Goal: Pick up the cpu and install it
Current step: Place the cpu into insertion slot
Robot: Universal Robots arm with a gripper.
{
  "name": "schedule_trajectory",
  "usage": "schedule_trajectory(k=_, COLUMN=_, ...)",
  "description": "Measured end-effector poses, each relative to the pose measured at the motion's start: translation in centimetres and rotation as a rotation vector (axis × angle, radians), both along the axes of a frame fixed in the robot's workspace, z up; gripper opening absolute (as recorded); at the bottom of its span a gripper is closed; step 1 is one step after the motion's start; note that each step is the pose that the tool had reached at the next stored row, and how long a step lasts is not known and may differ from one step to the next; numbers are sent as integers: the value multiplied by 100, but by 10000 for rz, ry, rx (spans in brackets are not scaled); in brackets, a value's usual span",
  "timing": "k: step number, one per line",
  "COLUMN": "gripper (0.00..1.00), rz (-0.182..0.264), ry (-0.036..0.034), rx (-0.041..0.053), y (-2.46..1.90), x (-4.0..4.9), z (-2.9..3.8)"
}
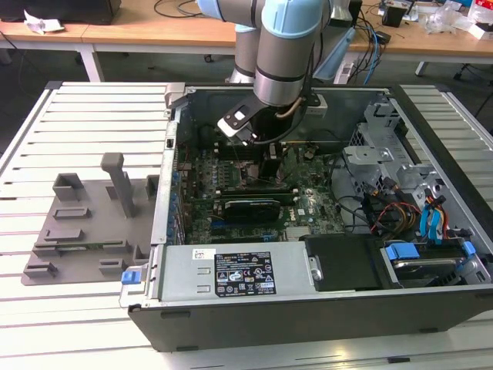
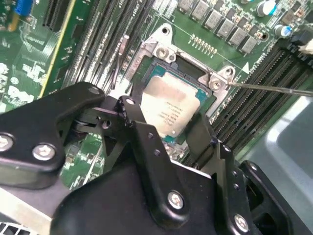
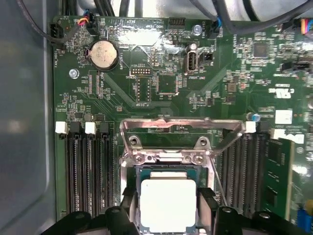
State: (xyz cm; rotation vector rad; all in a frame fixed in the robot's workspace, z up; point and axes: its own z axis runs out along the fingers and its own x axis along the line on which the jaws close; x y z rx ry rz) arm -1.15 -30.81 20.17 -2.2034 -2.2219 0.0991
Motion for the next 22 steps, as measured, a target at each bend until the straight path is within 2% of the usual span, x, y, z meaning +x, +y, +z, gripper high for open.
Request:
schedule_trajectory(k=3, gripper=60, rz=-1, ry=-1, rx=2, y=16, x=0, z=114)
schedule_trajectory(k=4, gripper=53, rz=1, ry=-2, rx=2, y=19, x=0, z=152)
schedule_trajectory(k=6, gripper=29, rz=0, ry=-1, rx=1, y=23, x=0, z=262)
schedule_trajectory(k=7, gripper=29, rz=0, ry=-1, rx=1, y=24, x=0, z=296)
schedule_trajectory(k=8, gripper=23, rz=0, ry=-1, rx=2, y=26, x=0, z=349)
schedule_trajectory(k=9, gripper=11, rz=-1, ry=-1, rx=1, y=28, x=0, z=370)
schedule_trajectory(k=11, gripper=11, rz=-1, ry=-1, rx=2, y=34, x=0, z=440)
schedule_trajectory(k=13, gripper=11, rz=0, ry=-1, rx=1, y=39, x=0, z=537)
schedule_trajectory(k=15, gripper=11, rz=1, ry=-1, rx=1, y=40, x=0, z=573)
schedule_trajectory(k=16, gripper=11, rz=1, ry=-2, rx=2, y=41, x=0, z=614)
schedule_trajectory(k=18, gripper=11, rz=0, ry=-1, rx=1, y=41, x=0, z=643)
schedule_trajectory(k=22, gripper=11, rz=0, ry=-1, rx=1, y=43, x=0, z=755)
